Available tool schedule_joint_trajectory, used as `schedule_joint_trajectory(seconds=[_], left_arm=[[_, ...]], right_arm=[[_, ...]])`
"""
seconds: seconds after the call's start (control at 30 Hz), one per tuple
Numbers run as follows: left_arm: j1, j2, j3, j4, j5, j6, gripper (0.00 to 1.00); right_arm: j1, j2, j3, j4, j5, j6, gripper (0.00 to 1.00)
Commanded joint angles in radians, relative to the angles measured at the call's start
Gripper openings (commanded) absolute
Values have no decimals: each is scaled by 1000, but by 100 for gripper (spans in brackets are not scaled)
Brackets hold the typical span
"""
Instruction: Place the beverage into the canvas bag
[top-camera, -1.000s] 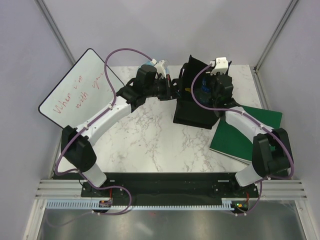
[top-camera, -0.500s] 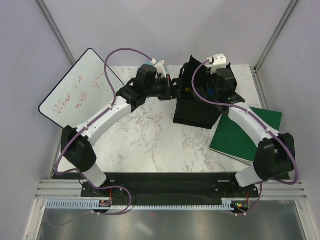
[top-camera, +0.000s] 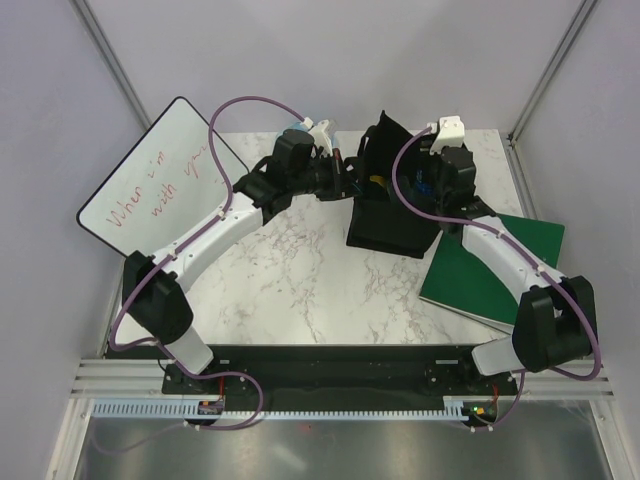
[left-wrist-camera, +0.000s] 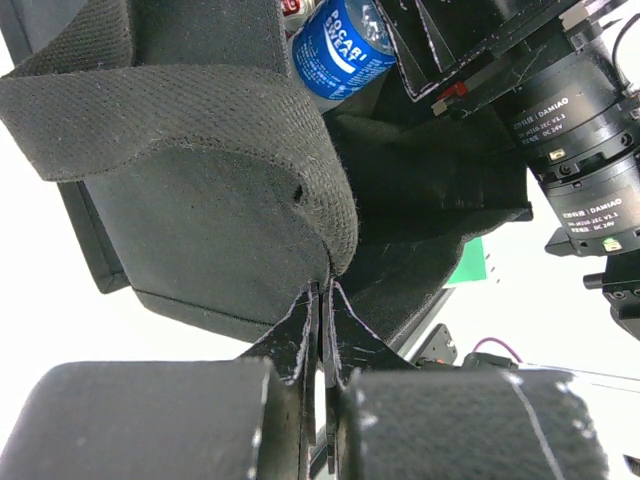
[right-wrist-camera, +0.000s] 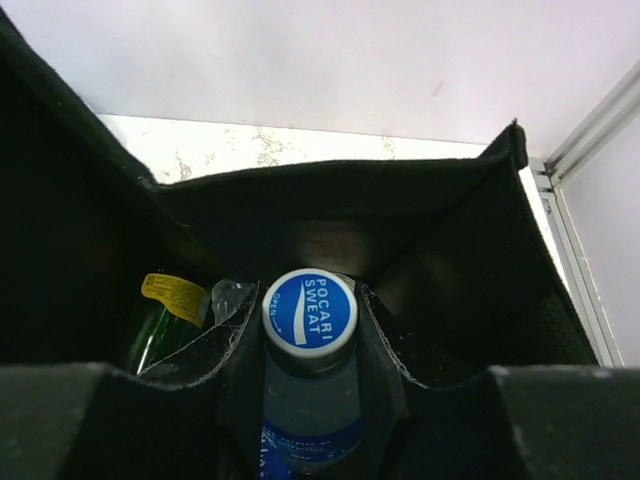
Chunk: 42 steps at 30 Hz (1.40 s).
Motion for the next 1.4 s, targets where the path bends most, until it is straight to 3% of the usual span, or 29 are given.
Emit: schedule_joint_trajectory(seconds=[0.0,0.07,0.27,0.77,0.97,1.0,1.03,1.13,1.17,1.2,1.37], left_arm=[[-6,-38,45,55,22,12,2],[-6,-33,43,55,28,11,2],[-8,-33,43,58,28,6,20],[-8,-46,39,58,12,12,28],[-8,-65,40,30,2,37,50],[-8,-75,40,17,-4,46,59],[-8,-82,39,7,-16,52,63],[-8,-118,35,-22,-47,77,78],[-8,-137,37,-29,-54,83,92],[-6,-148,37,-51,-64,98,99],[-6,-248,13,-118,-125,152,100]], right_arm=[[9,11,15,-108,-146,58,41],[9,12,56,-163,-181,64,49],[9,-1,159,-289,-349,82,56],[9,-75,234,-361,-258,160,59],[10,-133,335,-462,-252,248,62],[9,-146,339,-462,-266,250,66],[9,-164,337,-465,-277,259,80],[10,-240,332,-488,-294,286,98],[9,-256,328,-498,-325,296,98],[9,-271,326,-520,-329,315,98],[10,-360,374,-660,-358,395,98]])
